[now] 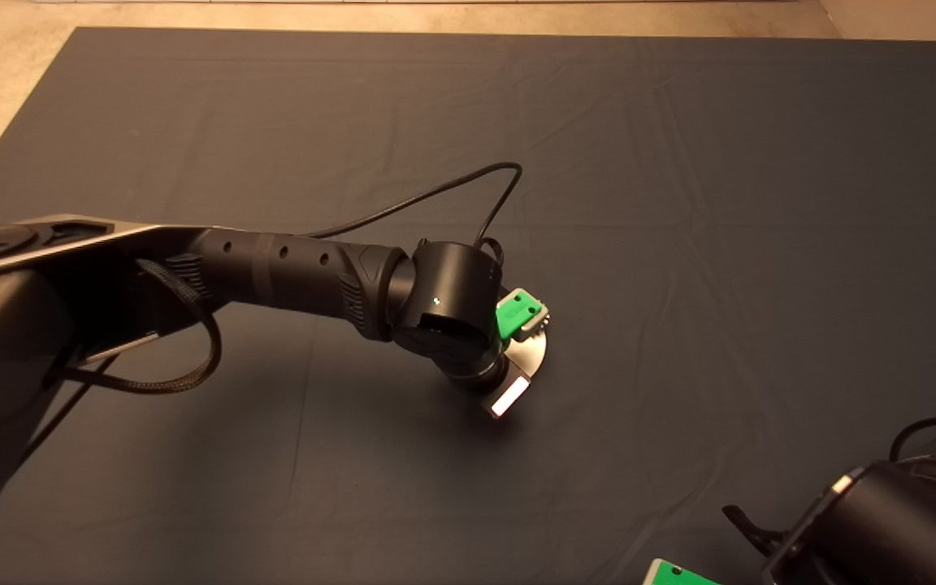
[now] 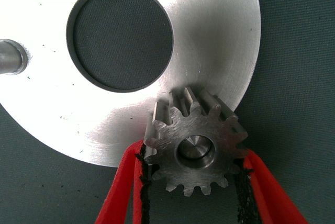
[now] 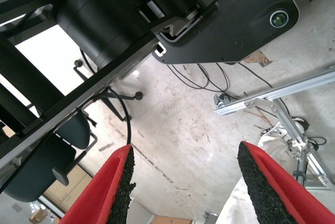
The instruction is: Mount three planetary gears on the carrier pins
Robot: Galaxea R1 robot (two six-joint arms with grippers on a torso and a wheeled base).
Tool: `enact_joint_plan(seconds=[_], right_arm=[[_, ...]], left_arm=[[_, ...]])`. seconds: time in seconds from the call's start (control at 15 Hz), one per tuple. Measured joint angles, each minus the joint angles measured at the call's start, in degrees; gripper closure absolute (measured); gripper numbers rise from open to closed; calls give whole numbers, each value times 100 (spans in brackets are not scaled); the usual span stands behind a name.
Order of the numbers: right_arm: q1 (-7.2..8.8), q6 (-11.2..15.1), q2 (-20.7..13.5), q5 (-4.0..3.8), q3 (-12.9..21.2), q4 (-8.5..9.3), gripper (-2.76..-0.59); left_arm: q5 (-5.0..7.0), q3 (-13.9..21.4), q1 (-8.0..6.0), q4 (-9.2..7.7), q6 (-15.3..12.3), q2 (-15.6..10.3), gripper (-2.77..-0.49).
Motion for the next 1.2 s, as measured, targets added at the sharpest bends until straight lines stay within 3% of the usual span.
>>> enact_joint_plan(seconds=[0.4, 0.6, 0.93, 1.2], right_arm=[[2, 0, -1, -2, 0, 0, -145], [2, 0, 0, 0, 0, -5, -145], [2, 0, 0, 0, 0, -5, -145], [4, 0, 5, 0, 0, -5, -145]], left_arm=[[-15, 2, 50, -46, 0, 1, -105], [-41, 2, 61, -52, 0, 1, -131], [-46, 2, 49, -73, 0, 1, -131], [-61, 4, -214, -209, 2, -16, -131]])
